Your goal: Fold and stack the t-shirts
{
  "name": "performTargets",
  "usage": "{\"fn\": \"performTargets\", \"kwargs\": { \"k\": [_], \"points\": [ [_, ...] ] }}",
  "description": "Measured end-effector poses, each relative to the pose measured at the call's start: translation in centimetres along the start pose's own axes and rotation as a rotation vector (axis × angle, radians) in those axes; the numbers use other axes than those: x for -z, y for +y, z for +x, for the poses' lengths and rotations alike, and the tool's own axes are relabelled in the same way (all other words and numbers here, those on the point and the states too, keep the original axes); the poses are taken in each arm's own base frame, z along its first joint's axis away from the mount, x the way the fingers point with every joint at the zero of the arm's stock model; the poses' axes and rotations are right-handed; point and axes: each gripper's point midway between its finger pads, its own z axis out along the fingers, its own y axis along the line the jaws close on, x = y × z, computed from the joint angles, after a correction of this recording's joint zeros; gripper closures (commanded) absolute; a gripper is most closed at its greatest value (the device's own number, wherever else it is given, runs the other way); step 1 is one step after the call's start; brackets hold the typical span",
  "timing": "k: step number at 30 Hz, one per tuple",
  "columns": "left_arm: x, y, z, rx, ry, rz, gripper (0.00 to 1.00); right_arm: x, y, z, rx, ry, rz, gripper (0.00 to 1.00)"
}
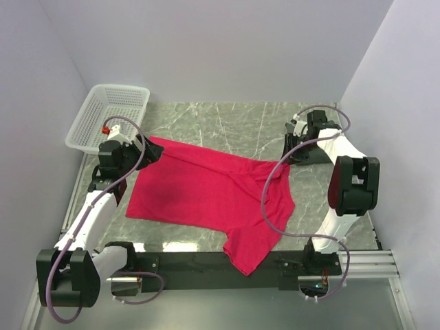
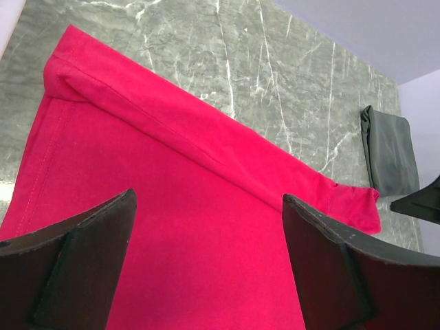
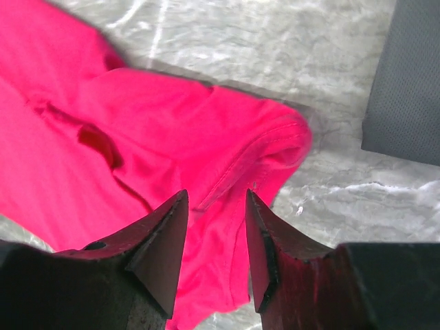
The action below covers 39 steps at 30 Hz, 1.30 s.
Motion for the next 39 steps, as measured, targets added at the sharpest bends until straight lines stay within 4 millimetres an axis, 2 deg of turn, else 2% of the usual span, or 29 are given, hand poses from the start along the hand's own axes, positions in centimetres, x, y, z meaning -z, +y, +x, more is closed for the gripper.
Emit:
{"fn": "performTargets", "kwargs": {
  "k": [8, 11, 18, 22, 26, 32, 39],
  "points": [
    [-0.1, -0.2, -0.1, 0.005, -0.002, 0.008, 0.09, -2.5, -0.2, 0.9, -0.059, 0.056, 0.012, 0.58],
    [-0.1, -0.2, -0.1, 0.004, -0.005, 0.010, 0.09, -2.9, 0.1, 1.0, -0.070, 0.063, 0.015, 0.67],
    [-0.1, -0.2, -0.1, 0.004, -0.006, 0.010, 0.09, -3.2, -0.5, 1.8, -0.082, 0.083, 0.058, 1.00],
    [-0.1, -0.2, -0.1, 0.004, -0.007, 0.012, 0.09, -3.2, -0.9, 3.2, -0.092, 0.115, 0.074, 1.00],
    [-0.1, -0.2, -0.1, 0.004, -0.007, 0.012, 0.09, -2.3, -1.0, 4.5, -0.108, 0.137, 0.079, 1.00],
    [-0.2, -0.2, -0.2, 0.009, -0.008, 0.013, 0.09, -1.4, -1.2, 5.2, -0.124, 0.130, 0.085, 1.00],
    [-0.2, -0.2, -0.1, 0.010, -0.007, 0.013, 0.09, -1.4, -1.7, 5.8, -0.139, 0.142, 0.093, 0.82]
  ]
}}
